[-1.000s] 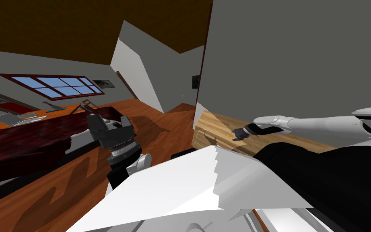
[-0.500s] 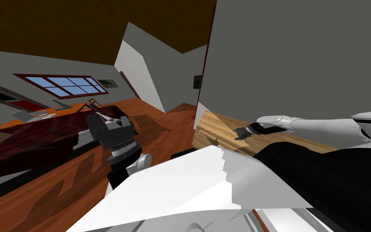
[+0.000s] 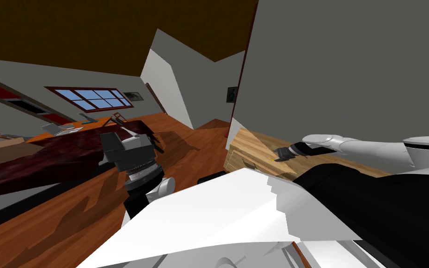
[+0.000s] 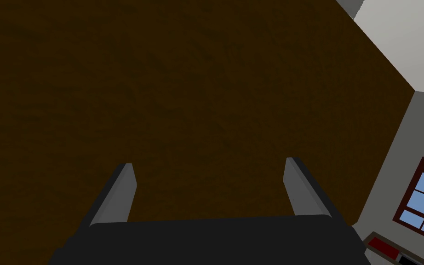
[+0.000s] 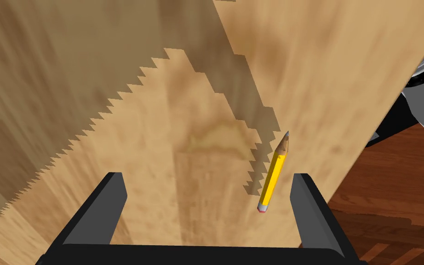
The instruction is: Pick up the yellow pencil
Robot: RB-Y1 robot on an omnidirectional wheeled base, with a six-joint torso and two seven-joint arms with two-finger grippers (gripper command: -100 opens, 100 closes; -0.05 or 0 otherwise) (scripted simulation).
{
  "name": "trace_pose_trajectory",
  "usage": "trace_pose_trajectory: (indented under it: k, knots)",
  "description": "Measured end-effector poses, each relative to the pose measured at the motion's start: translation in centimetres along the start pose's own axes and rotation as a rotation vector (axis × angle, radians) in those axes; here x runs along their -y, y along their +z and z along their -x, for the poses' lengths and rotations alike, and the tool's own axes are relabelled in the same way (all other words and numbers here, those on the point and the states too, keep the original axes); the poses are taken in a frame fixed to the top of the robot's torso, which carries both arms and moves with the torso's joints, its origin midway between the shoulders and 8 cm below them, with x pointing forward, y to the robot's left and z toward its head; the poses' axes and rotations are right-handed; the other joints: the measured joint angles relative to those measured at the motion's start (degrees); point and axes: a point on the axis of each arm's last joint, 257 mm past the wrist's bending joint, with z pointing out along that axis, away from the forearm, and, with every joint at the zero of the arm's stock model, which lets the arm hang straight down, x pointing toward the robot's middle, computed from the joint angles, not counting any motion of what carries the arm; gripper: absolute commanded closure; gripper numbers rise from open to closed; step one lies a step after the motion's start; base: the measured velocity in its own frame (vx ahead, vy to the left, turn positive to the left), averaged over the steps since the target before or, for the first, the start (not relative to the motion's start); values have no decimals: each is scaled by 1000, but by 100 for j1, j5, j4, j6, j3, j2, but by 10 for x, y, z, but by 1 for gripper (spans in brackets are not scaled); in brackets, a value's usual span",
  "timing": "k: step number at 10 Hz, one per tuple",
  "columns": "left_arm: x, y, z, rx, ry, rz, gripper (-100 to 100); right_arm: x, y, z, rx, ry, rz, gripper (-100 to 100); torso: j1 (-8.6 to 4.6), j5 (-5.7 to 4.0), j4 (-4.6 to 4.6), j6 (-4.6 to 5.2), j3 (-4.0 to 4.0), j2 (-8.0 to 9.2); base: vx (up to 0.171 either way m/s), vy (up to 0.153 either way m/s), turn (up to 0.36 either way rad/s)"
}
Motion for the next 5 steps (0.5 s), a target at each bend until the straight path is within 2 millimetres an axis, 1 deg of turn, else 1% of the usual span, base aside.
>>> trace_pose_trajectory:
  k: [1, 2, 3, 5]
  knots:
    - [0, 0, 0, 0, 0, 0, 0, 3, -4, -8, -11, 11, -11, -100, -6, -1, 0, 2, 1, 1, -4, 1, -16]
    - [0, 0, 0, 0, 0, 0, 0, 7, -5, -12, -17, 17, -21, -100, -12, -3, 0, 2, 0, -1, -21, 25, 178]
    - [0, 0, 0, 0, 0, 0, 0, 6, -2, -13, -7, 15, -19, -100, -6, -4, 0, -5, 0, 0, -21, 30, 100]
    - [0, 0, 0, 0, 0, 0, 0, 8, -6, -24, -15, 30, -23, -100, -6, -1, 0, 3, 0, 0, -3, 13, -21]
